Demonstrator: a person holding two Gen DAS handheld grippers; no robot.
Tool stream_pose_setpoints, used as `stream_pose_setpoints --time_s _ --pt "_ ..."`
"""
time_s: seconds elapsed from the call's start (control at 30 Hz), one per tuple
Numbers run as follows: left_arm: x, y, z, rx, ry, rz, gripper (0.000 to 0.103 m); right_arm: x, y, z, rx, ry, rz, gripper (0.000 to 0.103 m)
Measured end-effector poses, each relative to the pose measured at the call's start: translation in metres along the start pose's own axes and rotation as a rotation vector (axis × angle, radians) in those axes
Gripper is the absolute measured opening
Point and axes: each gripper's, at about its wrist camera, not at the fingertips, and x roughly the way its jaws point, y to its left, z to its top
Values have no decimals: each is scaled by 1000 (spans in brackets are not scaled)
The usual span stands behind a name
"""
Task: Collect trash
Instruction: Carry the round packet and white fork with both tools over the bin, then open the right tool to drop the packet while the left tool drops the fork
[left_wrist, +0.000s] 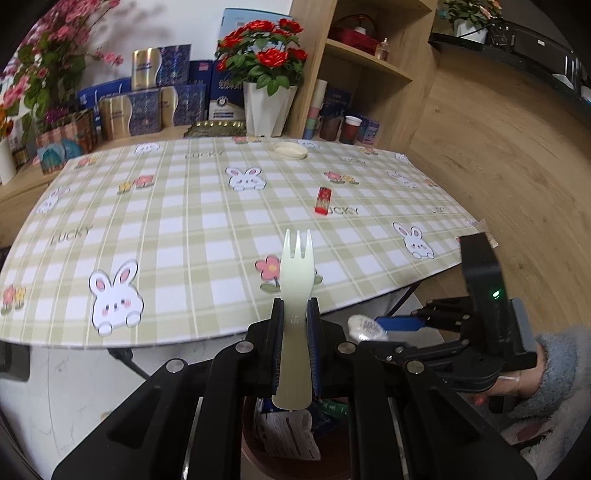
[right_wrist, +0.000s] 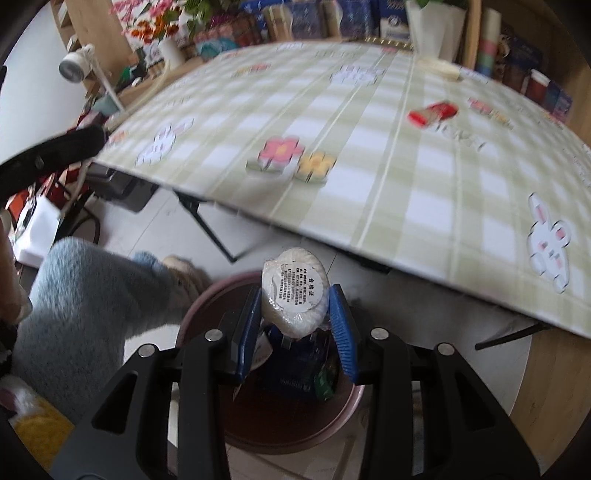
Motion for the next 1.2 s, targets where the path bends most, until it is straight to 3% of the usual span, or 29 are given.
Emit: stream_pose_setpoints --time_s 0.4,0.47,0.5,0.6,0.73,0.87,1.2 --pt "10 4 -16 -21 39 -4 13 46 9 -23 -4 173 54 41" --pt "12 3 -17 -22 44 -6 13 44 9 -22 0 163 55 52" --pt "13 3 -17 -22 47 -7 13 41 8 -21 9 148 51 59" --pt "16 3 -19 -23 57 -12 13 32 1 -15 33 108 36 68" --pt "21 0 -22 -22 78 -21 13 15 -10 -8 80 28 2 91" --pt "29 -2 -28 -20 114 -38 13 -4 -18 -1 113 -59 -36 97" --pt "54 -5 -46 -24 215 -67 13 -33 -33 9 151 -217 -108 97"
